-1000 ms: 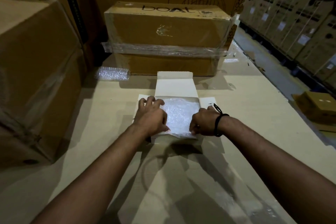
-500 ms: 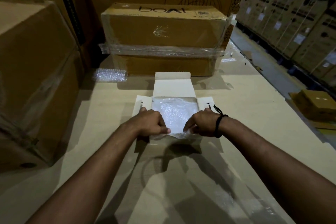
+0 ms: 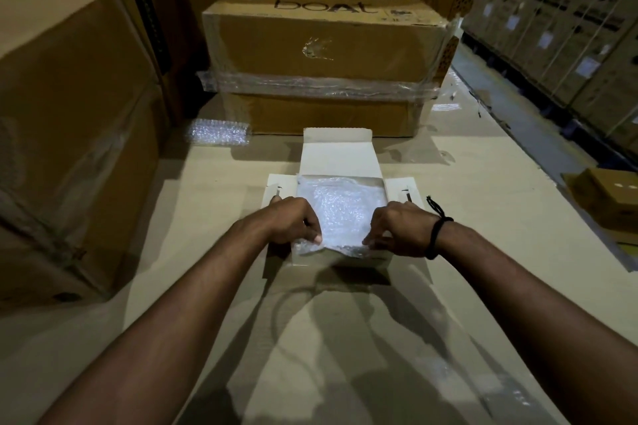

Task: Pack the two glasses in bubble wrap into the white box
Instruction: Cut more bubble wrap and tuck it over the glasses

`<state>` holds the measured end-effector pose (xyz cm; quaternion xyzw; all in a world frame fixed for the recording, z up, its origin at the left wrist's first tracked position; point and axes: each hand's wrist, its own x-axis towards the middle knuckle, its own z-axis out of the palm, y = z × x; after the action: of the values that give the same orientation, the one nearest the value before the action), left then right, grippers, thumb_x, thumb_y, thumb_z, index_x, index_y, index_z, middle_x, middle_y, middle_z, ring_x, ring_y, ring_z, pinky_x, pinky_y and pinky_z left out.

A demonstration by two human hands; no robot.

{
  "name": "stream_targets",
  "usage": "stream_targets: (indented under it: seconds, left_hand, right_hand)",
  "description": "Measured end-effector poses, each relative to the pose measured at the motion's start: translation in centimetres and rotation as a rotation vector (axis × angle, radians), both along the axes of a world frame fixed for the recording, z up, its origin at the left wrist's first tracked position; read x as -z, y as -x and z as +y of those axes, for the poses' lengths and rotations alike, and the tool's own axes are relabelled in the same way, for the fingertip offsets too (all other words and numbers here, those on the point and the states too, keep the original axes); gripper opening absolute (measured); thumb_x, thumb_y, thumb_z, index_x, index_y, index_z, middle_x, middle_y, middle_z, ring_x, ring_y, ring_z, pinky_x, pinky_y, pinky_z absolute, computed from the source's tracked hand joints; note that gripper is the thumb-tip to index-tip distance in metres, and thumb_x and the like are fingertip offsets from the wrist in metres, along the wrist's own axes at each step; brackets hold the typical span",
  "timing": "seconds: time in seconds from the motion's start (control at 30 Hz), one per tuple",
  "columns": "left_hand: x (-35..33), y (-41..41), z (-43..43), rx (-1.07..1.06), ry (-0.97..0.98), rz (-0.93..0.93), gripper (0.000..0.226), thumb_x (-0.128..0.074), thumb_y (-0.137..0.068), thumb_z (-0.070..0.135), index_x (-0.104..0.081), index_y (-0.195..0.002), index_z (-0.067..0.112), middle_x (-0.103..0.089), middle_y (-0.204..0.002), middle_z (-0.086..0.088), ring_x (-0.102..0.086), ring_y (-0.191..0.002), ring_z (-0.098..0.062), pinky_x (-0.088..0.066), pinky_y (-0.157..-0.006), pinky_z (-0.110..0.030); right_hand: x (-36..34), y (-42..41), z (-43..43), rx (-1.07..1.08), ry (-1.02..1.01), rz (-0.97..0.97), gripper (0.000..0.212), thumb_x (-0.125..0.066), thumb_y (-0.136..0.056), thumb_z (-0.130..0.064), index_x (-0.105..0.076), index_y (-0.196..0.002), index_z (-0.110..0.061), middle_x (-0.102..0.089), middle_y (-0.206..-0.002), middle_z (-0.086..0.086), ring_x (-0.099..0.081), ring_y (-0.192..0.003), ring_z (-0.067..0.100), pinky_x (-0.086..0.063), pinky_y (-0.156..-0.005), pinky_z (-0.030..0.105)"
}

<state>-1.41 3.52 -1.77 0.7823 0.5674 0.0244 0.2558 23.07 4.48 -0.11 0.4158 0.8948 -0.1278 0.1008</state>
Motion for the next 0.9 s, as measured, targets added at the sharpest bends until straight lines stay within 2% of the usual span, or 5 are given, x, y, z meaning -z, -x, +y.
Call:
stream_targets:
  seconds: [0.27,0.43,0.6,0.8,0.9]
  left_hand:
    - [-0.2,-2.0,-0.3,0.062,-0.168,0.306,0.013,-0.061,-0.085,0.024,-0.066,-0.073,0.029,-0.071,-0.088,0.013,-0.059,-0.090,-0.012,-0.023,-0.090,-0.038]
    - [0.4,-2.7,-0.1,0.043,-0.289,0.439,0.007,-0.065,-0.080,0.028,-0.071,-0.082,0.030,-0.070,-0.088,0.010,-0.055,-0.096,-0.016,-0.025,-0.087,-0.038]
    - [-0.1,-2.4,0.2,0.032,-0.136,0.382,0.015,-0.060,-0.086,0.028,-0.073,-0.091,0.022,-0.072,-0.094,0.005,-0.057,-0.098,-0.020,-0.022,-0.086,-0.040]
    - [-0.6,-2.0,0.5,0.013,-0.003,0.313,0.050,-0.056,-0.087,0.062,-0.058,-0.066,0.016,-0.063,-0.072,0.000,-0.057,-0.086,-0.020,-0.019,-0.086,-0.043]
    - [-0.6,-1.9,0.5,-0.006,0.048,0.275,0.048,-0.061,-0.087,0.055,-0.051,-0.059,0.018,-0.059,-0.066,0.001,-0.057,-0.084,-0.021,-0.020,-0.086,-0.042]
  right_hand:
    - [-0.5,1.0,0.5,0.143,0.153,0.062,0.027,-0.059,-0.084,-0.008,-0.075,-0.097,-0.026,-0.072,-0.101,-0.007,-0.064,-0.096,0.013,-0.047,-0.081,0.023]
    - [-1.2,1.0,0.0,0.154,-0.241,-0.104,0.015,-0.063,-0.078,-0.021,-0.070,-0.080,-0.033,-0.068,-0.092,-0.011,-0.055,-0.095,0.016,-0.032,-0.084,0.033]
    - [-0.7,1.4,-0.7,0.021,-0.304,-0.319,0.020,-0.052,-0.077,-0.008,-0.050,-0.061,-0.021,-0.050,-0.069,-0.006,-0.045,-0.082,0.024,-0.029,-0.074,0.033]
    - [-0.2,1.7,-0.4,-0.063,-0.147,-0.380,0.038,-0.044,-0.084,-0.005,-0.068,-0.100,-0.029,-0.066,-0.098,-0.006,-0.051,-0.106,0.023,-0.035,-0.084,0.037]
    - [-2.0,1.0,0.0,0.109,0.118,-0.107,0.040,-0.044,-0.089,-0.012,-0.064,-0.115,-0.036,-0.068,-0.109,-0.014,-0.053,-0.112,0.013,-0.031,-0.101,0.035]
